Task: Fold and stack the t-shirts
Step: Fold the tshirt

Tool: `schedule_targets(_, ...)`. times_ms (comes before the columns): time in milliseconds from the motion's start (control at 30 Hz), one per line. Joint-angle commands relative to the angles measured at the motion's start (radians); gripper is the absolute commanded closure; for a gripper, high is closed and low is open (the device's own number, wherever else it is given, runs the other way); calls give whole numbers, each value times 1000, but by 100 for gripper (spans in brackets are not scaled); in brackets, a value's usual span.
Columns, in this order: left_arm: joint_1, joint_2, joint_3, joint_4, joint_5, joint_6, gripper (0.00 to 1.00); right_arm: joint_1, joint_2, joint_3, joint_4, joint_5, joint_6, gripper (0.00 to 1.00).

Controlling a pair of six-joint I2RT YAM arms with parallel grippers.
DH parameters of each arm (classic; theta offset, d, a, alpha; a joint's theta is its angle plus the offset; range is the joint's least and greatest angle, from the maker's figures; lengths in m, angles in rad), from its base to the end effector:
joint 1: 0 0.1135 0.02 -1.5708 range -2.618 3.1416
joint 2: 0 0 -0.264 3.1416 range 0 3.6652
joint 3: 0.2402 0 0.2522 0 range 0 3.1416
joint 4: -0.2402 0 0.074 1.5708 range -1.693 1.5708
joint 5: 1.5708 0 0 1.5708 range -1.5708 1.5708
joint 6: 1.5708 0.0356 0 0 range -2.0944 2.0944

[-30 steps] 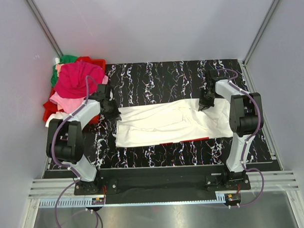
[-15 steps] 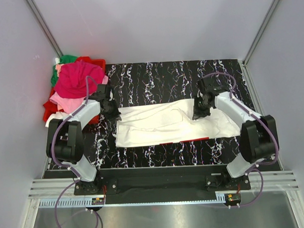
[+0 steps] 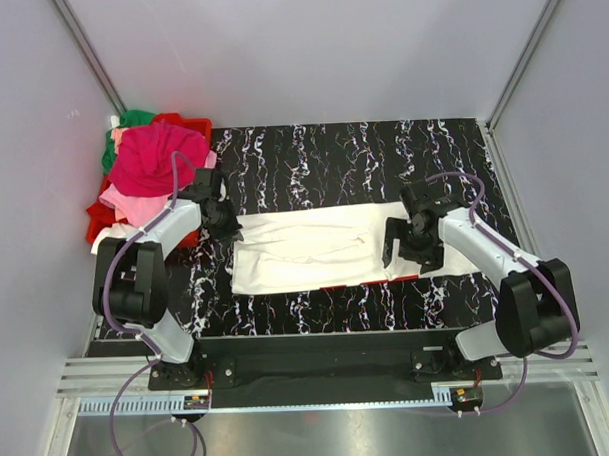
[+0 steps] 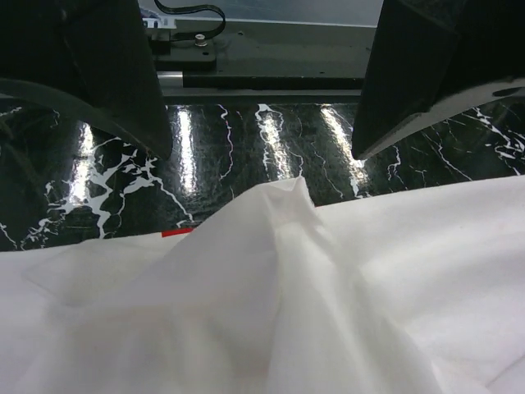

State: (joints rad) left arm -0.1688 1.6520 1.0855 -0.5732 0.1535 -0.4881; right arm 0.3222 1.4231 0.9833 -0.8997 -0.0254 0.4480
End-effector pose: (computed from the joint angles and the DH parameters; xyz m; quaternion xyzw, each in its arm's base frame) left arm 0.3204 -0.0601 0.1966 -0.1386 0.9642 -0.1397 0.1777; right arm 0.2401 0.0811 0.2180 0.0610 0.9914 0.0550 0.1022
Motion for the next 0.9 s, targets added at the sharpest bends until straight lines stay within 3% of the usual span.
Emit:
schedule_targets(0,5,-26,-13,29,0,2,100,12,-33,44,-19,91,26,0)
schedule_targets(167,-4,-29,-21,26,-3,0,100,-66,46,103,28,118,21,0)
schedule_targets(433,-60,5,-33,10,-29,-15,100,-173,413,296,10,208,-20,0)
schedule_targets(600,-84,3,-97,38,-19,-32,100,-190,603,393,18,157,-54,0)
schedule_targets(700,-113,6,-160,67,13,-49,100,-215,709,506,-22,157,-77,2)
schedule_targets(867,-199,-14,-304,142,76,-84,100,-252,946,923,-166,147,-115,3)
